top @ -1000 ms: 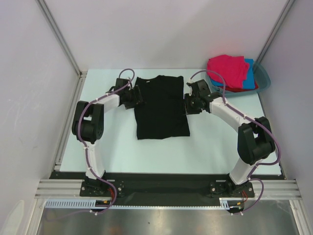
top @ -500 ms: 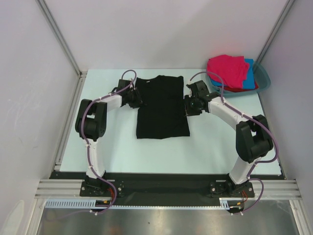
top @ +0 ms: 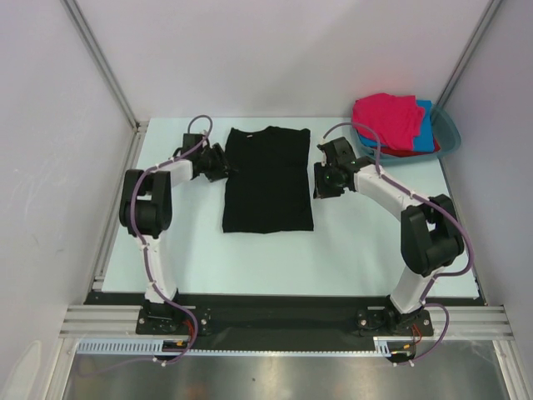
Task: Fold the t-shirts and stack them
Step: Fold the tshirt
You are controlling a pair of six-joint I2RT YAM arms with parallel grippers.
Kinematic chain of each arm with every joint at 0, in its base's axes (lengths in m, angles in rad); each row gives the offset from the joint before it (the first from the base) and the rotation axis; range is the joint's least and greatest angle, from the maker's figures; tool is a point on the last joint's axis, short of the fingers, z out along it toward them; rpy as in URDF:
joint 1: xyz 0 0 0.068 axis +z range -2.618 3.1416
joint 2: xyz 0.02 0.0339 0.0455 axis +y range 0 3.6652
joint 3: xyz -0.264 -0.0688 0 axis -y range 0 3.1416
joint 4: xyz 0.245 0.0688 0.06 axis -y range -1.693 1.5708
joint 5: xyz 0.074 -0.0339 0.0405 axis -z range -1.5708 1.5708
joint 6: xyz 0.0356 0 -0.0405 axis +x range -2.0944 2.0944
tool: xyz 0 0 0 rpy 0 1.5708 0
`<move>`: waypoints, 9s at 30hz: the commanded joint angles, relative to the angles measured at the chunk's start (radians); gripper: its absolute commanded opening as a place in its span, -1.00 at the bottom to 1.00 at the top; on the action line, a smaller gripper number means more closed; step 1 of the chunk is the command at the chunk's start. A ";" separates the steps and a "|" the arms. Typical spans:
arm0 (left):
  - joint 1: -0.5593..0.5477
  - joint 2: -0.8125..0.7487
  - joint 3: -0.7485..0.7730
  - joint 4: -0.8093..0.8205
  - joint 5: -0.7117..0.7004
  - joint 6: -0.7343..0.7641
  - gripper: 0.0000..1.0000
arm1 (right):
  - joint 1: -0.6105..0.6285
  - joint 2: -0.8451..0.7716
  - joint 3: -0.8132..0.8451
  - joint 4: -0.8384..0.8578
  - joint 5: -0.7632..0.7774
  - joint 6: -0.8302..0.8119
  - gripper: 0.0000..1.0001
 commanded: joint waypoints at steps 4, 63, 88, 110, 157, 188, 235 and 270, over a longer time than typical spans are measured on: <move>0.017 -0.096 -0.020 0.056 0.006 0.043 0.55 | -0.001 0.017 0.040 0.001 -0.006 -0.010 -0.35; -0.060 0.140 0.421 -0.100 -0.249 0.075 0.62 | -0.036 0.053 0.029 -0.005 0.004 -0.001 -0.31; -0.062 -0.442 -0.429 0.053 -0.183 -0.054 0.78 | -0.085 -0.067 -0.173 0.111 -0.186 0.109 0.06; -0.132 -0.638 -0.882 0.273 -0.067 -0.161 0.80 | -0.105 -0.018 -0.426 0.420 -0.511 0.266 0.11; -0.210 -0.844 -1.004 0.129 -0.062 -0.121 -0.99 | -0.114 -0.093 -0.435 0.338 -0.479 0.145 -1.00; -0.243 -1.406 -0.841 -0.460 -0.125 -0.125 -0.98 | 0.484 -0.766 -0.540 -0.056 0.067 0.378 -1.00; -0.160 -0.199 0.176 -0.253 -0.051 0.102 -0.85 | 0.044 -0.141 -0.046 0.243 0.179 -0.024 -1.00; -0.102 0.085 0.468 -0.232 -0.033 0.104 0.60 | -0.090 0.128 0.114 0.363 0.432 -0.122 -0.09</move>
